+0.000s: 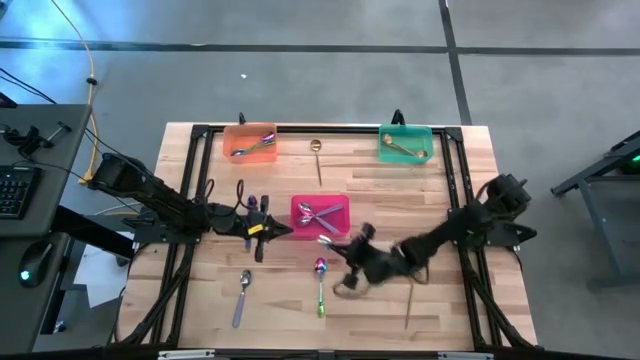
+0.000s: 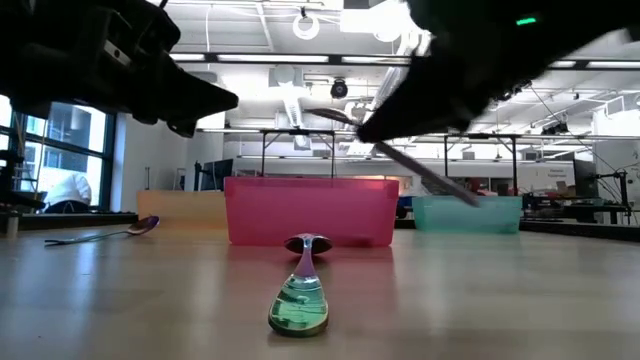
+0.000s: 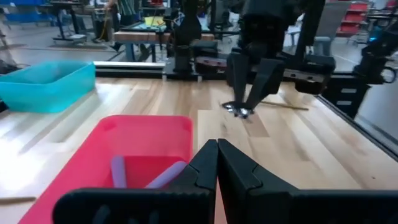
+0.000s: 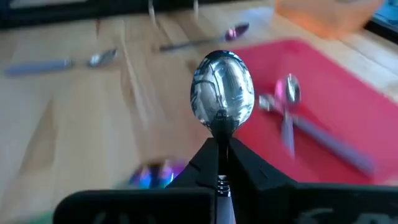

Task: Sort silverware by color (type)
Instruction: Put the purple spoon into the red bin

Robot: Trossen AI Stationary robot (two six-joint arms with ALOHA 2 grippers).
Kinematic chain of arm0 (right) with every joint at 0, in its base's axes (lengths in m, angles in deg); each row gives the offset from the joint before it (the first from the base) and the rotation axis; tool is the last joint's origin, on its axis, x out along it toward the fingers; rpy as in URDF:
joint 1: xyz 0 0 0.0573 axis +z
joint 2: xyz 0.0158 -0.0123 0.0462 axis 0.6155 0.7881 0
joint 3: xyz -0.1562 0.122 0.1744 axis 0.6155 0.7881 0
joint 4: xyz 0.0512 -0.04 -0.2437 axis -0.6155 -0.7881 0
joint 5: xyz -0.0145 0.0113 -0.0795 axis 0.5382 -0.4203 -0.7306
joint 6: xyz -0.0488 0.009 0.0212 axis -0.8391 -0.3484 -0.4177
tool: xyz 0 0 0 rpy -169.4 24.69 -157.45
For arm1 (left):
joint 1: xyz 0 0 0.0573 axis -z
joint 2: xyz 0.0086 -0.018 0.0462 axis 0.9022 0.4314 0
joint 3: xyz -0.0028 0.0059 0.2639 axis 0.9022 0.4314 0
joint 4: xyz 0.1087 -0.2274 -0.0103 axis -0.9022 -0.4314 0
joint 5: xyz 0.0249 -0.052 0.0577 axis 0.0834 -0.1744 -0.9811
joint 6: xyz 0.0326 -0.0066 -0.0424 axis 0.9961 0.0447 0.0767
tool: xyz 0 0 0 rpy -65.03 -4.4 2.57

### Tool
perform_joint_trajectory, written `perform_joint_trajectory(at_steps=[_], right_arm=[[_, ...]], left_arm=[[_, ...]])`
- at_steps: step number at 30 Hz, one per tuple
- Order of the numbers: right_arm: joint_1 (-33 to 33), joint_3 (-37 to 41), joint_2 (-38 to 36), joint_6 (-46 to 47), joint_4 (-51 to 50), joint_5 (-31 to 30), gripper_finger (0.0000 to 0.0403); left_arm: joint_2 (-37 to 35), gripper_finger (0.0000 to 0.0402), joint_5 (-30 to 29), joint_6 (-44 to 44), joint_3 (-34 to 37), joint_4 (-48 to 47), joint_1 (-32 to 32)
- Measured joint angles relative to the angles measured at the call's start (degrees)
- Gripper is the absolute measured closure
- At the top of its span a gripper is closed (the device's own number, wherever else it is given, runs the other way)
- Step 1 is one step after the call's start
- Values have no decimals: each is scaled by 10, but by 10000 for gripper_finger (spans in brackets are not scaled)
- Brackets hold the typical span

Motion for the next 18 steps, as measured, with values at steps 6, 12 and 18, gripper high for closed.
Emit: perform_joint_trajectory(at_steps=[6, 12, 18], right_arm=[[-103, -22, 0, -100, 65, 129, 403], [-154, -102, -1, -151, -25, 180, 403], [-221, -143, 8, -143, -143, 241, 403]], left_arm=[[0, 401, -7, 6, 0, -2, 5], [0, 402, -8, 6, 0, -4, 5], [0, 402, -11, 9, 0, -4, 5]])
